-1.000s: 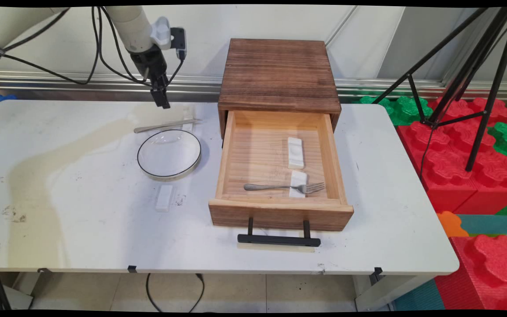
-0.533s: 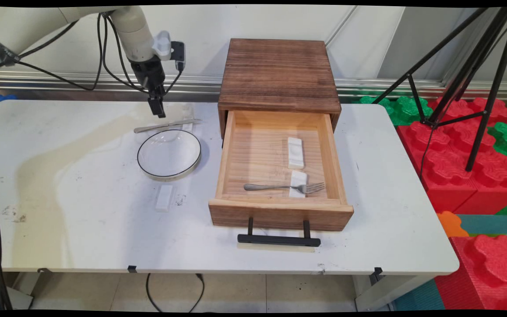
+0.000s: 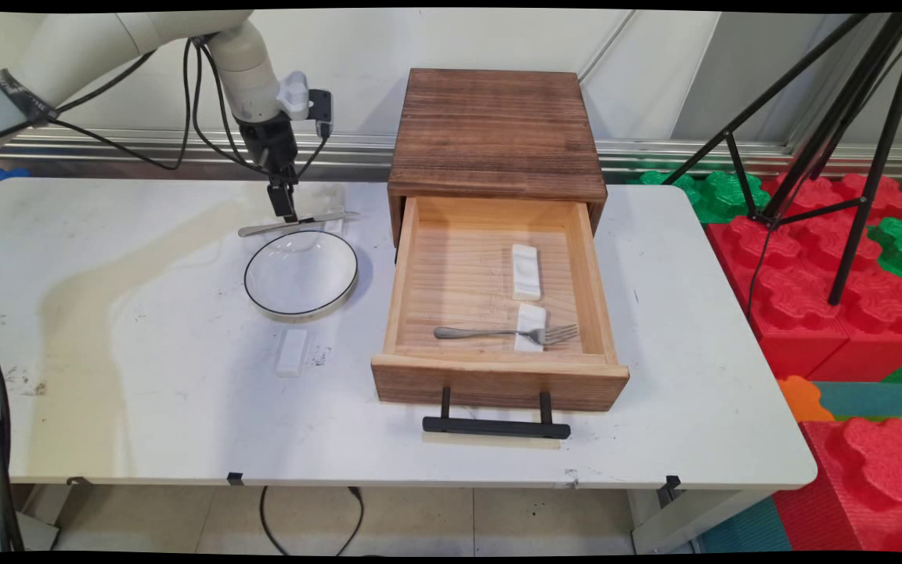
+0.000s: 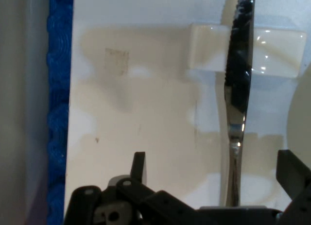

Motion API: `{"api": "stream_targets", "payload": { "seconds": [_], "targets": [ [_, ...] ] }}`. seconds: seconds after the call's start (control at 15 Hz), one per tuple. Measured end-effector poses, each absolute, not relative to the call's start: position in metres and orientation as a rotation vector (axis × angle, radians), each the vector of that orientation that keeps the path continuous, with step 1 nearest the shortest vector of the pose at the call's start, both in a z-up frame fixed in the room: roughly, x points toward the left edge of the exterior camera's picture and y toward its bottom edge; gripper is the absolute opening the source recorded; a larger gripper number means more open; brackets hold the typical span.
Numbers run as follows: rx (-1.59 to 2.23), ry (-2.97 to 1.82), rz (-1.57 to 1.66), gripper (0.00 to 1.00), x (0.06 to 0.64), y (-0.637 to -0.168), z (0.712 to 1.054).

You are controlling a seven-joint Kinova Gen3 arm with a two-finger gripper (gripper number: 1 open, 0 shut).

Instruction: Pick up the knife from the left of the white plate, then place the picked object into the drawer

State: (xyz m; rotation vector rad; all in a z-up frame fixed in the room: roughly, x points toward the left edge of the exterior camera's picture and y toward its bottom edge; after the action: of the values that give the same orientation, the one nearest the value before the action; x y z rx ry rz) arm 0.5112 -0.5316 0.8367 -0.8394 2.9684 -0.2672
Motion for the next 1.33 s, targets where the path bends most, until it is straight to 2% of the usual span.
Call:
{"api": "stream_targets", "payload": {
  "seconds": [0.73,0.8,1.33],
  "targets": [
    [-0.883,3.001,-0.198,1.0,0.517,-0.55,0.81],
    [-0.887,3.004,-0.194,0.0,0.517,-0.551,0.809],
    [-0.944,3.023,-0.198,0.0,0.516,-0.549,0.805]
  ]
}}
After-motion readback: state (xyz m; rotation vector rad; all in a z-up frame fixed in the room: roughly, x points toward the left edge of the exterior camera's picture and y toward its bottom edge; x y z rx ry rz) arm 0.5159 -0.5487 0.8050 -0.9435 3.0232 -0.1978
